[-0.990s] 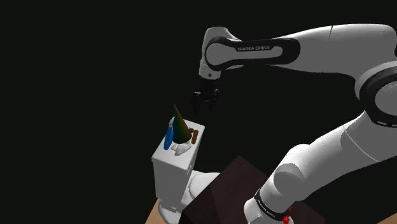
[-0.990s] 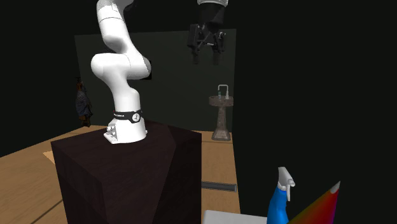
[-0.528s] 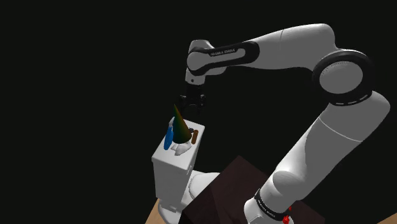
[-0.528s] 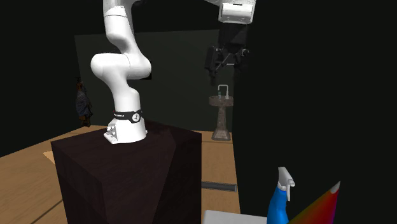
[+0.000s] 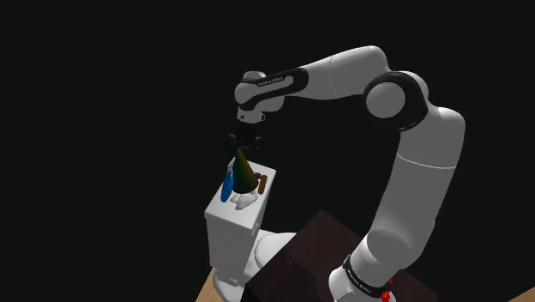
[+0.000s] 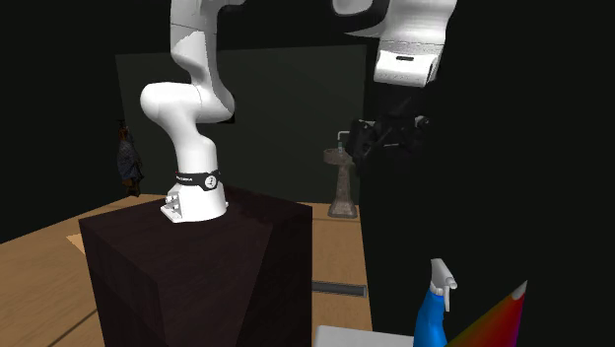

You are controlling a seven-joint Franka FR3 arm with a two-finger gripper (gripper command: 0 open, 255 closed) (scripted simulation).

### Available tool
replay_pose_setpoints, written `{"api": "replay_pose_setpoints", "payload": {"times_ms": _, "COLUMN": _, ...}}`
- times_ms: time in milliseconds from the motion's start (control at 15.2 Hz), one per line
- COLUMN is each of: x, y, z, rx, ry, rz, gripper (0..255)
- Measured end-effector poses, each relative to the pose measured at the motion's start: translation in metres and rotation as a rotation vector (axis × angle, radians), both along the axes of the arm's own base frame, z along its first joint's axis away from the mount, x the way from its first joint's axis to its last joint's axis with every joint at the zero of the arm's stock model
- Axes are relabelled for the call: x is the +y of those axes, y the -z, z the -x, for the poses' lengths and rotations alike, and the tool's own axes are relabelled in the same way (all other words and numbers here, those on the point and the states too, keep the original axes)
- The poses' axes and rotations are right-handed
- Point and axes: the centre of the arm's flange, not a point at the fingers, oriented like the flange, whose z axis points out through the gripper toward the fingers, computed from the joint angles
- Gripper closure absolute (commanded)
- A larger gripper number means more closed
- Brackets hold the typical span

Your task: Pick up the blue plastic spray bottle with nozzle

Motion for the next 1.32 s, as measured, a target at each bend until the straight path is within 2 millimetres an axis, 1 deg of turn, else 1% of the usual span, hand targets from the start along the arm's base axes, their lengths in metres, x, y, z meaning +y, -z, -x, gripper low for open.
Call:
{"api": "replay_pose_setpoints", "payload": {"times_ms": 198, "x": -0.017, "y": 0.032, "z": -0.026, "rx": 0.026, "ry": 0.084, "rz": -0.016, "gripper": 0}}
{"api": "replay_pose_setpoints", "payload": {"times_ms": 330, "x": -0.025, "y": 0.053, "z": -0.041, "rx": 0.043, "ry": 0.139, "rz": -0.028, "gripper": 0}}
{"api": "replay_pose_setpoints", "payload": {"times_ms": 396, "x": -0.033, "y": 0.063, "z": -0.049, "rx": 0.052, "ry": 0.167, "rz": -0.033, "gripper": 0}}
{"api": "replay_pose_setpoints", "payload": {"times_ms": 594, "x": -0.049, "y": 0.095, "z": -0.072, "rx": 0.076, "ry": 0.25, "rz": -0.049, "gripper": 0}}
{"api": "replay_pose_setpoints", "payload": {"times_ms": 726, "x": -0.06, "y": 0.115, "z": -0.083, "rx": 0.094, "ry": 0.306, "rz": -0.06, "gripper": 0}}
{"api": "replay_pose_setpoints", "payload": {"times_ms": 792, "x": -0.064, "y": 0.128, "z": -0.093, "rx": 0.101, "ry": 0.333, "rz": -0.066, "gripper": 0}}
{"api": "replay_pose_setpoints", "payload": {"times_ms": 990, "x": -0.086, "y": 0.16, "z": -0.11, "rx": 0.127, "ry": 0.417, "rz": -0.082, "gripper": 0}}
{"api": "replay_pose_setpoints", "payload": {"times_ms": 1056, "x": -0.093, "y": 0.173, "z": -0.116, "rx": 0.135, "ry": 0.444, "rz": -0.087, "gripper": 0}}
{"api": "replay_pose_setpoints", "payload": {"times_ms": 1122, "x": -0.099, "y": 0.181, "z": -0.124, "rx": 0.138, "ry": 0.472, "rz": -0.094, "gripper": 0}}
{"api": "replay_pose_setpoints", "payload": {"times_ms": 1188, "x": -0.105, "y": 0.185, "z": -0.13, "rx": 0.143, "ry": 0.496, "rz": -0.102, "gripper": 0}}
{"api": "replay_pose_setpoints", "payload": {"times_ms": 1320, "x": -0.111, "y": 0.187, "z": -0.135, "rx": 0.155, "ry": 0.512, "rz": -0.114, "gripper": 0}}
